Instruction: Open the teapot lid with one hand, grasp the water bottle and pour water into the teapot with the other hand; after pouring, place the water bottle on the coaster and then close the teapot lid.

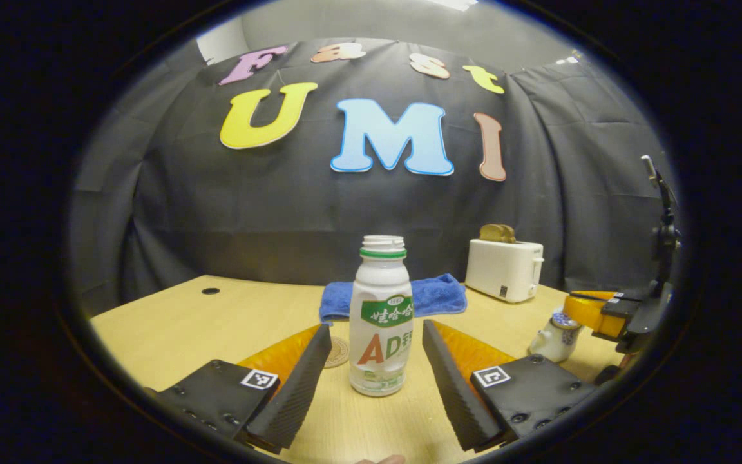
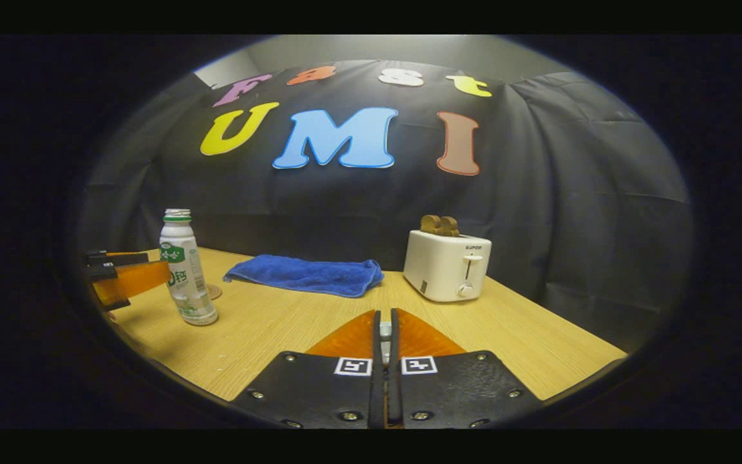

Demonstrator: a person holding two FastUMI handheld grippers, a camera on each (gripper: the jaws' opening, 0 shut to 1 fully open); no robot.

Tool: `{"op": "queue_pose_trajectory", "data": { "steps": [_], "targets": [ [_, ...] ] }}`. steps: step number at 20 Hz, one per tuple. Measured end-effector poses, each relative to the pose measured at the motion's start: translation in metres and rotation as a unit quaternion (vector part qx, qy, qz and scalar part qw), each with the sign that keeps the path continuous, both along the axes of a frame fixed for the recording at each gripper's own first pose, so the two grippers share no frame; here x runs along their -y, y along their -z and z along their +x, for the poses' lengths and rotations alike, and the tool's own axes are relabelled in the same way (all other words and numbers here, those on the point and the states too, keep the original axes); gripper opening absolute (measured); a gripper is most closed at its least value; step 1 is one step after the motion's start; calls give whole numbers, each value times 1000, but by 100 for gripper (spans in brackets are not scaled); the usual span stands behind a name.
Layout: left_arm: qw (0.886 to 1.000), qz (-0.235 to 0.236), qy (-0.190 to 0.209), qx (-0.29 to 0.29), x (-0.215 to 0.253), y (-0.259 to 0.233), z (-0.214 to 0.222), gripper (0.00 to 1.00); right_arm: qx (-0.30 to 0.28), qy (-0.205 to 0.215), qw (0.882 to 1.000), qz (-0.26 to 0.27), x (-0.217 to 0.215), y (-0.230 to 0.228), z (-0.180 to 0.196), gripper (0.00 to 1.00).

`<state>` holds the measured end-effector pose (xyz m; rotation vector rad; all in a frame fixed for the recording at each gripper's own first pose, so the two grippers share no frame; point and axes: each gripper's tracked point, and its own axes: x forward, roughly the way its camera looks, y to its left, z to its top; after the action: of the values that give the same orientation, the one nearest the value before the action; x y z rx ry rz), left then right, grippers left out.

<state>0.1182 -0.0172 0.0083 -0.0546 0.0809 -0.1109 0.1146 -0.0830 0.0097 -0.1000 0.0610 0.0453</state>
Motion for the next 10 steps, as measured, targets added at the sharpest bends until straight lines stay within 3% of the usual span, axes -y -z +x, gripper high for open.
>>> {"op": "queue_pose_trajectory", "data": {
  "steps": [10],
  "targets": [
    [1000, 11, -5, -11, 6, 7, 28, 99, 22, -15, 1000, -2, -8, -10, -6, 2]
  ]
}}
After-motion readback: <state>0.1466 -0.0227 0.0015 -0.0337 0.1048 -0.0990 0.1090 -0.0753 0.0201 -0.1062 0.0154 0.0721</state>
